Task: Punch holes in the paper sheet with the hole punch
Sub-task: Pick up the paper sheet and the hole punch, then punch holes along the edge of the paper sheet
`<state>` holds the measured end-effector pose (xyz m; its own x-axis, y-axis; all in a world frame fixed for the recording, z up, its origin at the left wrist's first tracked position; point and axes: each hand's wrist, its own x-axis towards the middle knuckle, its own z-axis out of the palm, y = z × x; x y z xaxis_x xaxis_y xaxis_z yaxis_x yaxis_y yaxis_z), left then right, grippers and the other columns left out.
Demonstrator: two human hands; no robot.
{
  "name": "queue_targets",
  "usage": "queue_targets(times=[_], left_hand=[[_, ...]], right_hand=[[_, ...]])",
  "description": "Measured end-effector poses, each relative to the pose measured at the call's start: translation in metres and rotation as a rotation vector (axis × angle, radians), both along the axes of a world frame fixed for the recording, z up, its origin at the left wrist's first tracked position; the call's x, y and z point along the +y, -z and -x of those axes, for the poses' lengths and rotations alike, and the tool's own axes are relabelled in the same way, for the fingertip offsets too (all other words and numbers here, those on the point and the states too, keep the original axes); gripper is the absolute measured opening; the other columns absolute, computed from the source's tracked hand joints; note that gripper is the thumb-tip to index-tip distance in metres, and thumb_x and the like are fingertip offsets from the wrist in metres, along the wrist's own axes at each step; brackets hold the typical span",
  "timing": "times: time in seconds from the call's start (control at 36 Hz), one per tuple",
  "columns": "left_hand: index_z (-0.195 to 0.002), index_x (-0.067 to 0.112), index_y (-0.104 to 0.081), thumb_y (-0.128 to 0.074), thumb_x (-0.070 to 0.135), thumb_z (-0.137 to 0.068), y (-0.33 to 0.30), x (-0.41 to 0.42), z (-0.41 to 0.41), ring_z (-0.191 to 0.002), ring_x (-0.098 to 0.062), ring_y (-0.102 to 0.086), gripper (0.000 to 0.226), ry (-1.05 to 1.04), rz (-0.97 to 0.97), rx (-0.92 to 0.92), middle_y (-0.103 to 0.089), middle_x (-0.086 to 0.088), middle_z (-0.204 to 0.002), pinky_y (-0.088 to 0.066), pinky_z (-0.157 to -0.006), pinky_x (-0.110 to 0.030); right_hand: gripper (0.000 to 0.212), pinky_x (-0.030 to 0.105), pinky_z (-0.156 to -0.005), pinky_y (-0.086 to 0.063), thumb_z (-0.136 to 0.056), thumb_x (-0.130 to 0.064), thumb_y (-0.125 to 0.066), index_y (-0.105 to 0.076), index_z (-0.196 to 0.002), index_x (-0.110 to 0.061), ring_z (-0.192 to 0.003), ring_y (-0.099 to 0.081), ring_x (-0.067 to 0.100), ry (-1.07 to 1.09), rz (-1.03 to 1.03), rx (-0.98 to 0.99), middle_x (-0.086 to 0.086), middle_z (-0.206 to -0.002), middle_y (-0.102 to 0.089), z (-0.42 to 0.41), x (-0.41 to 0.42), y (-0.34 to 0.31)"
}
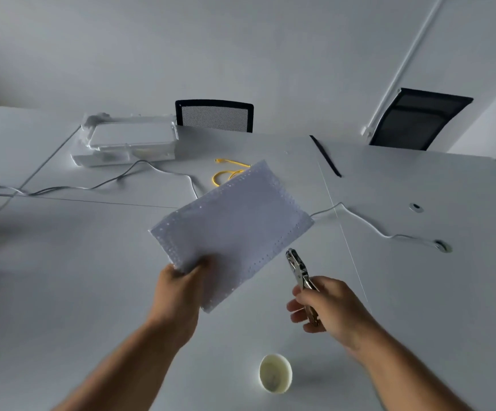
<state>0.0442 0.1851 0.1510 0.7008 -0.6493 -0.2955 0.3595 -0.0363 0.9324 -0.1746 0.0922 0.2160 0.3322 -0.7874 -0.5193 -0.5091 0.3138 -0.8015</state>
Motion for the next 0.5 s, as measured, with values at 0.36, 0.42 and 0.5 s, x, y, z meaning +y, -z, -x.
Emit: queue_targets(times=[0.36,0.42,0.5], left_hand=[[-0.09,0.003,-0.076,-0.072,0.025,-0.081,0.011,-0.01,0.003,-0.077,-0.021,-0.063,0.024,0.062,-0.006,-0.084,-0.073,-0.008,-0.081,-0.052,-0.074,-0.038],[-0.089,-0.002,-0.073,-0.072,0.024,-0.081,0.019,-0.012,0.009,-0.076,-0.02,-0.062,0.027,0.056,0.0,-0.084,-0.071,-0.006,-0.08,-0.051,-0.073,-0.037],[-0.088,0.002,-0.075,-0.071,0.025,-0.08,0.027,-0.013,0.018,-0.073,-0.016,-0.063,0.024,0.044,0.008,-0.09,-0.072,-0.002,-0.076,-0.052,-0.07,-0.035]], right_hand=[[0.013,0.036,-0.068,-0.055,-0.091,-0.01,-0.06,-0.071,-0.097,-0.008,-0.07,-0.075,0.019,-0.086,-0.008,0.038,0.01,-0.088,-0.082,0.001,-0.014,0.025],[0.013,0.036,-0.067,-0.055,-0.091,-0.011,-0.06,-0.071,-0.098,-0.008,-0.07,-0.075,0.018,-0.113,-0.005,0.039,0.009,-0.088,-0.082,0.0,-0.02,0.034],[0.012,0.036,-0.066,-0.054,-0.09,-0.012,-0.06,-0.071,-0.095,-0.009,-0.067,-0.073,0.018,-0.152,0.002,0.039,0.011,-0.086,-0.081,-0.002,-0.029,0.045]])
